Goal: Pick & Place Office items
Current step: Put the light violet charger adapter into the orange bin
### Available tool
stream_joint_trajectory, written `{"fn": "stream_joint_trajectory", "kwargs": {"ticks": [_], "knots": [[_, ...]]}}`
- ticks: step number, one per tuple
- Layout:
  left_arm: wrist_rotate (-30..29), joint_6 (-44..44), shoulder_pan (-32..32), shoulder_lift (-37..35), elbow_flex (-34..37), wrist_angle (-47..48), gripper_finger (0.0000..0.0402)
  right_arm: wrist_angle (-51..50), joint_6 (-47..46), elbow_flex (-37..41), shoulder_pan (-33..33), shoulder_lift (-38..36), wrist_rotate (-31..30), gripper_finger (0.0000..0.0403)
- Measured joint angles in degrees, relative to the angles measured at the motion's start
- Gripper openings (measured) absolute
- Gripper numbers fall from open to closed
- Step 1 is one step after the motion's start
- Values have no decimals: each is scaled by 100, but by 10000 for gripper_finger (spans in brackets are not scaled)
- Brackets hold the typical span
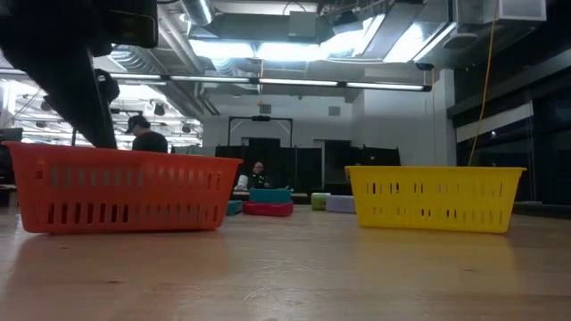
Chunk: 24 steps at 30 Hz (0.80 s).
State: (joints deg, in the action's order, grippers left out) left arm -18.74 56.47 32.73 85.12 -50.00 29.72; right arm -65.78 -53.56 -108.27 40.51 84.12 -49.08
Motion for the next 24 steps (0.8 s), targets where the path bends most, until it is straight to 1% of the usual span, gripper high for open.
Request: {"fn": "stream_joint_trajectory", "kwargs": {"ticks": [2,4,8,10,11,12,13,14,15,17,18,20,22,24], "knots": [[-265,-69,-2,-62,-44,10,275,2,0,0,0,0,-1,230],[-682,-326,-33,-203,-163,-54,274,7,-4,0,0,0,-52,230],[-1481,-1471,-315,-516,-335,-186,271,15,4,0,0,2,-203,230],[-1881,-1966,-702,-645,-409,-161,272,14,45,0,0,2,-332,230],[-2036,-2083,-981,-687,-424,-151,272,15,70,0,0,2,-397,230],[-2068,-2109,-1326,-699,-436,-175,272,17,96,0,0,2,-452,230],[-1900,-2134,-1709,-696,-437,-279,272,16,107,0,0,2,-497,230],[-1477,-2303,-2124,-683,-437,-469,272,17,106,0,0,2,-535,230],[-921,-2688,-2521,-639,-437,-771,272,17,101,0,0,2,-576,230],[193,-3812,-3097,-450,-450,-1524,273,19,83,0,0,2,-655,230],[508,-4366,-3290,-383,-447,-1652,276,17,81,0,0,2,-692,230],[796,-5554,-3622,-168,-581,-1735,284,20,80,0,0,2,-736,230],[1108,-6699,-4015,86,-810,-1537,295,17,11,0,0,7,-795,230],[1479,-7467,-4334,410,-1097,-1448,306,18,-23,0,0,7,-827,230]]}}
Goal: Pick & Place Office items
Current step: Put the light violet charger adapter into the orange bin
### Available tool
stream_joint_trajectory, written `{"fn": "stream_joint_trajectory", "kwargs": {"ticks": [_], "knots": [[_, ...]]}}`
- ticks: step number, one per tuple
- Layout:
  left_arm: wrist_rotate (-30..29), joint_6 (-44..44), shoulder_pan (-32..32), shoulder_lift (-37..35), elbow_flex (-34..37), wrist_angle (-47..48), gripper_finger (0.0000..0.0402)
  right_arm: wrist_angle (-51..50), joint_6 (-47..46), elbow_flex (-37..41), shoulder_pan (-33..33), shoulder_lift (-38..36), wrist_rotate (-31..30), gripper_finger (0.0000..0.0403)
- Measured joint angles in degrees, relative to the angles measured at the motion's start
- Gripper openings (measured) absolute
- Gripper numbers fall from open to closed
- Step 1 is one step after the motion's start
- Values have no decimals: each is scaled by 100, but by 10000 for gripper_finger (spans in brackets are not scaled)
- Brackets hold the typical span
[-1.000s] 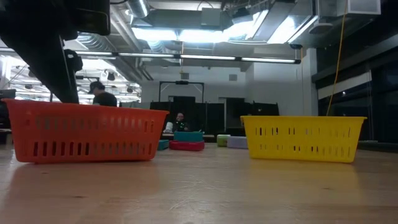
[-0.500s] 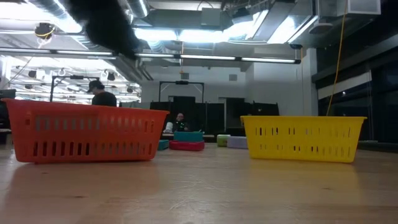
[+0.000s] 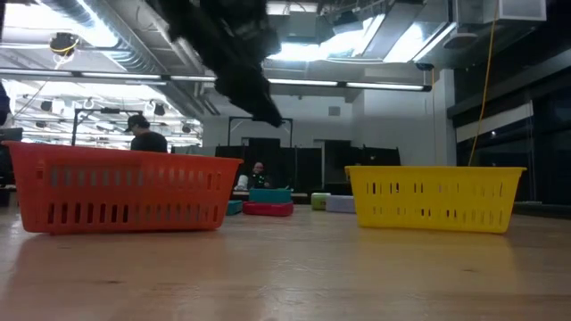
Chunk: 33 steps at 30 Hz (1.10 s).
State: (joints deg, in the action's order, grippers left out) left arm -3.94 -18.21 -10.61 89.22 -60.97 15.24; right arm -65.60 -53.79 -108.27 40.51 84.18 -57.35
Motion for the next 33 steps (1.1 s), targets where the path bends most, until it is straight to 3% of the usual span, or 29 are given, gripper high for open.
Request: {"fn": "stream_joint_trajectory", "kwargs": {"ticks": [5,12,22,33], "knots": [[945,-974,-438,797,-781,143,324,-42,-261,2,0,0,-110,230],[1446,-1751,-649,1715,-1700,418,327,-46,-528,2,0,0,-188,230],[1910,-1767,-919,2720,-2554,432,327,-144,-602,0,-17,0,-315,229],[2444,-1875,-1018,3335,-3153,374,327,-396,-903,2,-17,0,-277,197]]}}
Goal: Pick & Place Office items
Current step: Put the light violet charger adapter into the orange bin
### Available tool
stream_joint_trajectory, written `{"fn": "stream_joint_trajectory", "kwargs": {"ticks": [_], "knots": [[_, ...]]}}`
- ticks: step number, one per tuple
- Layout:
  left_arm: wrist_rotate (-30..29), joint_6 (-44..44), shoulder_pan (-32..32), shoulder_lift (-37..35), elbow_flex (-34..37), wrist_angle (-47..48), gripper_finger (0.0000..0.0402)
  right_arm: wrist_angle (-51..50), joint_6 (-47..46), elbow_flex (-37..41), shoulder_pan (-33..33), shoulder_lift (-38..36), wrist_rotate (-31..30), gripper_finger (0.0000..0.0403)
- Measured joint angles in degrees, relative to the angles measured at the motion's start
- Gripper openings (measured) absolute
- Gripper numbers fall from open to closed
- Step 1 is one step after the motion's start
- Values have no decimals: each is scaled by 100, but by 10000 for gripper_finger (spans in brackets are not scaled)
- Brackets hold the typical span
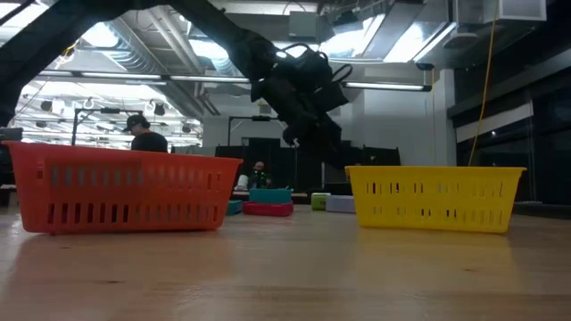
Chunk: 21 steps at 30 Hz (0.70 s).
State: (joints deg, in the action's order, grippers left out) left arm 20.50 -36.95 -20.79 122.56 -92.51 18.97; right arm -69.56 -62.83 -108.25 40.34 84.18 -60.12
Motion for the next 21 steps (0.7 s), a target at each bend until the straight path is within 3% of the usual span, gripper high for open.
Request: {"fn": "stream_joint_trajectory", "kwargs": {"ticks": [14,21], "knots": [[117,-140,-10,321,-4,-281,327,106,22,-2,0,0,236,187],[-231,-119,54,631,-2,-292,327,340,22,-1,0,-1,274,187]]}}
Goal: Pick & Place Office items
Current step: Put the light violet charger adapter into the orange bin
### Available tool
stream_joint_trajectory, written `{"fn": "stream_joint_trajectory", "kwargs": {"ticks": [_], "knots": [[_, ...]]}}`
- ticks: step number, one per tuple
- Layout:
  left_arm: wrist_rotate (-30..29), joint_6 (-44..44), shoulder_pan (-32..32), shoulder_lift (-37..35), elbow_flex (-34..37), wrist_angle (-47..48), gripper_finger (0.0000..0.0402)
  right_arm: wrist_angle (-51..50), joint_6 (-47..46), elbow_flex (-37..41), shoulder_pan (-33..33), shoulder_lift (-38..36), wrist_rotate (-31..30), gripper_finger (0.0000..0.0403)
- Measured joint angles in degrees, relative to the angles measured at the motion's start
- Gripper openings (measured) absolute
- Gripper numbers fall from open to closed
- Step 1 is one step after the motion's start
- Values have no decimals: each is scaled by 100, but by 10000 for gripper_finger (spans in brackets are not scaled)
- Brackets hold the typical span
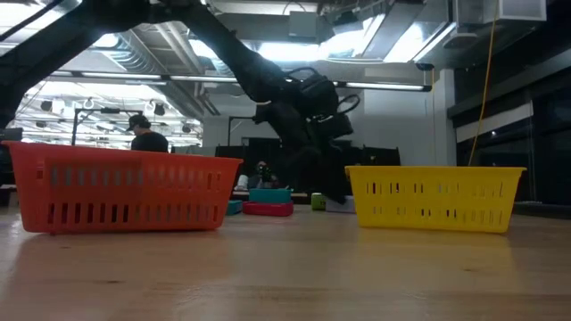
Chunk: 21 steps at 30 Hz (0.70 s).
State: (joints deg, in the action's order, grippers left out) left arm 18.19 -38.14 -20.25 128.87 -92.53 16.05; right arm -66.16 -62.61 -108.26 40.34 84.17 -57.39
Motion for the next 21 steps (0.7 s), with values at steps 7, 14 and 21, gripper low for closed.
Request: {"fn": "stream_joint_trajectory", "kwargs": {"ticks": [7,14,21], "knots": [[32,304,-12,132,-4,18,326,15,-68,1,0,-1,2,187],[71,399,-13,169,-2,28,295,16,-146,0,0,-1,2,187],[164,626,-11,156,-2,46,205,74,-175,0,0,-1,2,187]]}}
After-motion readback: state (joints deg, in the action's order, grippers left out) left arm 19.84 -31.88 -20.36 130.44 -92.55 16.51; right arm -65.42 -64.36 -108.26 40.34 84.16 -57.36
